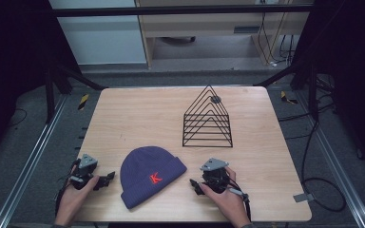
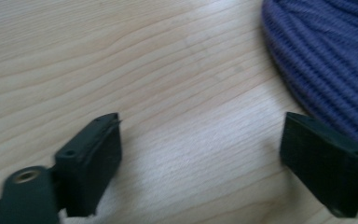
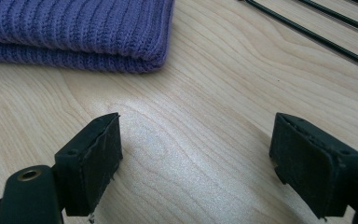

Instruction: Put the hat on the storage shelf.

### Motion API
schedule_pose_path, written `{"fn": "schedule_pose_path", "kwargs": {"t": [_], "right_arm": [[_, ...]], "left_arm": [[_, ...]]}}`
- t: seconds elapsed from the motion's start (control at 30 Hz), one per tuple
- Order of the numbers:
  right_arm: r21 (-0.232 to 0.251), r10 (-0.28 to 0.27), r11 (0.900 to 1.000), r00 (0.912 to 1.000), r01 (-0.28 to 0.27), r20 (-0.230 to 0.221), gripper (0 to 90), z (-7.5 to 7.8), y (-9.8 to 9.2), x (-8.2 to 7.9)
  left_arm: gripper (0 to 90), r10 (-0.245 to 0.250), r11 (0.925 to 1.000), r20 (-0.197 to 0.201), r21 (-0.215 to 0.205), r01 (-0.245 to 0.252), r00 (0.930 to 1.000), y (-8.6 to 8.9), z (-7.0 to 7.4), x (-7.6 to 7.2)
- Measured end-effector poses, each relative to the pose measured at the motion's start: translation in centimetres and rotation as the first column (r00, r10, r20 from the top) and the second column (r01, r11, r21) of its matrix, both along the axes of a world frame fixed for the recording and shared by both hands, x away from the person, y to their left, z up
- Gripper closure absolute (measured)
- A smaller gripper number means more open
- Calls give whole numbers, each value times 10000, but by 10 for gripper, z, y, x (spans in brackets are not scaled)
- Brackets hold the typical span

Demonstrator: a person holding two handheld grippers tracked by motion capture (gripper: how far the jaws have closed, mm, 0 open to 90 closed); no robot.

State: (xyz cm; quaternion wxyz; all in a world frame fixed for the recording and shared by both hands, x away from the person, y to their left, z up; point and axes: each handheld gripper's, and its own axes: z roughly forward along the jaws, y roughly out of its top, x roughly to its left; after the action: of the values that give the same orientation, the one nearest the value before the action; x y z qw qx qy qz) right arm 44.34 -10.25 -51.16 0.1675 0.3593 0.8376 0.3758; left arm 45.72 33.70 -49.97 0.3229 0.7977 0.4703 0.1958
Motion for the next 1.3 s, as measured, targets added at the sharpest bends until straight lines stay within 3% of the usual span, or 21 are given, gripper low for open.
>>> {"fn": "schedule_pose_path", "kwargs": {"t": [0.2, 0.3, 0.43, 0.67, 0.87, 0.93, 1.07, 1.3], "right_arm": [[-14, -16, 10000, 10000, 16, 6, 170, 0, 0, 0], [2, -6, 10000, 10000, 6, 2, 170, 0, 0, 0], [4, -6, 10000, 10000, 6, 0, 170, 0, 0, 0], [2, 1, 10000, 10000, -1, 7, 170, 0, 0, 0], [-9, -10, 10000, 10000, 10, 8, 171, 0, 0, 0], [3, -1, 10000, 10000, 1, 5, 171, 0, 0, 0], [-8, -15, 10000, 10000, 15, 4, 171, 0, 0, 0], [1, 2, 10000, 10000, -2, 7, 171, 0, 0, 0]], "left_arm": [[131, -589, 9980, -93, -254, 586, 9982, -12, 19, 16], [137, -1022, 9947, -247, -126, 1020, 9945, -26, 33, 29], [161, -1185, 9926, -489, -308, 1171, 9917, -35, 38, 41], [241, -1573, 9875, -783, -60, 1573, 9844, -59, 44, 61], [301, -1828, 9821, -1149, 237, 1867, 9764, -70, 44, 69], [313, -1836, 9819, -1158, 265, 1878, 9762, -72, 44, 70], [336, -1432, 9884, -1292, 322, 1485, 9812, -72, 45, 67], [386, -1427, 9872, -1657, 469, 1524, 9758, -72, 35, 63]]}}
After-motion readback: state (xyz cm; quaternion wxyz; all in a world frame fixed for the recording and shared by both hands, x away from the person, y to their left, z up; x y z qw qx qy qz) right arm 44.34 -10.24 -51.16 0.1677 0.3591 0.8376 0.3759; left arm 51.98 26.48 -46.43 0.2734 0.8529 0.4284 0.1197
